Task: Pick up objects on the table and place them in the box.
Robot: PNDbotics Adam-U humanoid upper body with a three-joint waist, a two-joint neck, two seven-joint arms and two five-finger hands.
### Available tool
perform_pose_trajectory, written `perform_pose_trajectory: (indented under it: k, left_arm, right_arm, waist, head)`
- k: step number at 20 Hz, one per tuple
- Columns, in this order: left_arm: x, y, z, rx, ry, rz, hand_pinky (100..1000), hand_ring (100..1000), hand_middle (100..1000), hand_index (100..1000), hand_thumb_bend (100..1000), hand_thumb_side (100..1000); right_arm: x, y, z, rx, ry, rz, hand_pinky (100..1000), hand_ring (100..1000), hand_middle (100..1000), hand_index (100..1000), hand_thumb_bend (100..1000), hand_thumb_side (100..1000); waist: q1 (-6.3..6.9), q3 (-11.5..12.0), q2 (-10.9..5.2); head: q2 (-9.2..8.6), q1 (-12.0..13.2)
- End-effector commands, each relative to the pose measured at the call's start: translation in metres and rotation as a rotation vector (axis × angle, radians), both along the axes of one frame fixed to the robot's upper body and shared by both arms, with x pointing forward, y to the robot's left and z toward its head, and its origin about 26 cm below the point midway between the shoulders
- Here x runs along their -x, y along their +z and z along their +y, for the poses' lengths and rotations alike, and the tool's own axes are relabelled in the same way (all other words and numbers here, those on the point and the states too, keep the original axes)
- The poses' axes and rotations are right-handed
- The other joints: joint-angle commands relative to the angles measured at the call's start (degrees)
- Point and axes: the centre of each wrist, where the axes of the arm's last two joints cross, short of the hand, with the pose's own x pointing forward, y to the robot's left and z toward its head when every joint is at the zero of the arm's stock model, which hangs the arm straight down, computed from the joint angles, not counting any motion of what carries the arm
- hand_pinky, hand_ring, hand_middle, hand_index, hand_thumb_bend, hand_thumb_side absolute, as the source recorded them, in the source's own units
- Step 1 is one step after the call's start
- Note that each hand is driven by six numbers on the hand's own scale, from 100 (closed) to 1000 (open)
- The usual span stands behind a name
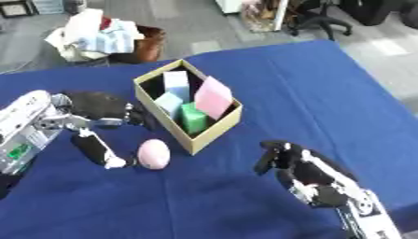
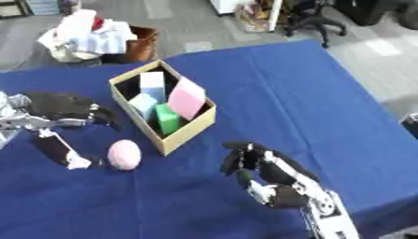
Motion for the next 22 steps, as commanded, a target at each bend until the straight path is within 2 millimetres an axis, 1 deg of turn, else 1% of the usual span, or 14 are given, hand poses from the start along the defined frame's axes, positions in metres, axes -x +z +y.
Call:
perform_pose_trajectory:
  k: [1,3,6,10,11,13,14,15,17,19,20,21,22]
  left_arm:
    - [-0.003,0.002,-0.001,-0.069,-0.055,0.019,829,772,780,898,265,473]
    - [-0.005,-0.002,-0.005,-0.063,-0.065,0.034,826,768,770,891,230,474]
    - [-0.006,-0.009,-0.010,-0.053,-0.074,0.057,824,763,760,885,207,471]
    - [-0.007,-0.014,-0.013,-0.046,-0.071,0.055,820,754,746,875,231,416]
    - [-0.007,-0.016,-0.013,-0.043,-0.068,0.051,814,740,716,860,233,366]
    - [-0.008,-0.018,-0.013,-0.028,-0.065,0.035,805,717,656,825,213,361]
    - [-0.008,-0.019,-0.012,-0.020,-0.063,0.025,803,712,644,816,202,358]
    - [-0.008,-0.021,-0.012,-0.013,-0.059,0.017,795,690,600,777,153,344]
    - [-0.010,-0.024,-0.009,0.004,-0.047,0.000,778,646,532,719,100,317]
    - [-0.012,-0.025,-0.007,0.038,-0.032,-0.023,758,610,474,664,100,299]
    - [-0.012,-0.026,-0.006,0.055,-0.027,-0.034,755,602,463,652,100,297]
    - [-0.013,-0.025,-0.006,0.074,-0.024,-0.046,742,580,429,616,100,292]
    - [-0.013,-0.025,-0.006,0.093,-0.024,-0.059,737,571,413,601,100,289]
  right_arm:
    - [-0.001,0.006,-0.004,0.016,0.004,-0.023,673,709,645,912,100,432]
    - [-0.001,0.006,-0.003,0.016,0.005,-0.023,673,709,645,912,100,432]
    - [-0.001,0.006,-0.003,0.016,0.006,-0.024,673,709,645,911,100,431]
    - [-0.001,0.006,-0.003,0.016,0.005,-0.024,673,709,645,911,100,430]
    - [-0.001,0.006,-0.003,0.015,0.006,-0.025,673,709,645,911,100,431]
    - [-0.002,0.006,-0.003,0.015,0.007,-0.025,673,709,645,911,100,430]
    - [-0.002,0.006,-0.003,0.016,0.008,-0.025,673,709,645,911,100,430]
    - [-0.002,0.006,-0.003,0.016,0.008,-0.026,673,709,645,911,100,430]
    - [-0.002,0.006,-0.003,0.016,0.007,-0.026,673,709,645,911,100,430]
    - [-0.002,0.006,-0.003,0.016,0.006,-0.026,673,709,645,911,100,430]
    - [-0.002,0.006,-0.003,0.016,0.007,-0.026,673,709,645,911,100,430]
    - [-0.002,0.006,-0.003,0.016,0.007,-0.026,673,709,645,911,100,430]
    - [-0.002,0.006,-0.003,0.016,0.007,-0.026,673,709,645,911,100,430]
  waist:
    - [0.10,0.0,-1.46]
    - [0.04,0.1,-1.43]
    - [-0.10,0.0,-1.36]
    - [-0.20,0.0,-1.33]
    - [-0.20,0.0,-1.32]
    - [-0.20,0.0,-1.30]
    - [-0.20,0.0,-1.28]
    - [-0.20,-0.1,-1.26]
    - [-0.21,-0.1,-1.24]
    - [-0.21,-0.1,-1.23]
    - [-0.21,0.0,-1.22]
    - [-0.21,0.0,-1.22]
    - [-0.22,0.0,-1.20]
  head:
    - [-0.57,0.0]
    - [-0.54,0.0]
    - [-0.51,0.0]
    - [-0.54,0.1]
    - [-0.56,0.0]
    - [-0.57,0.0]
    - [-0.59,0.0]
    - [-0.59,0.0]
    - [-0.60,0.0]
    - [-0.62,0.0]
    - [-0.64,0.0]
    - [-0.66,0.0]
    - [-0.70,0.0]
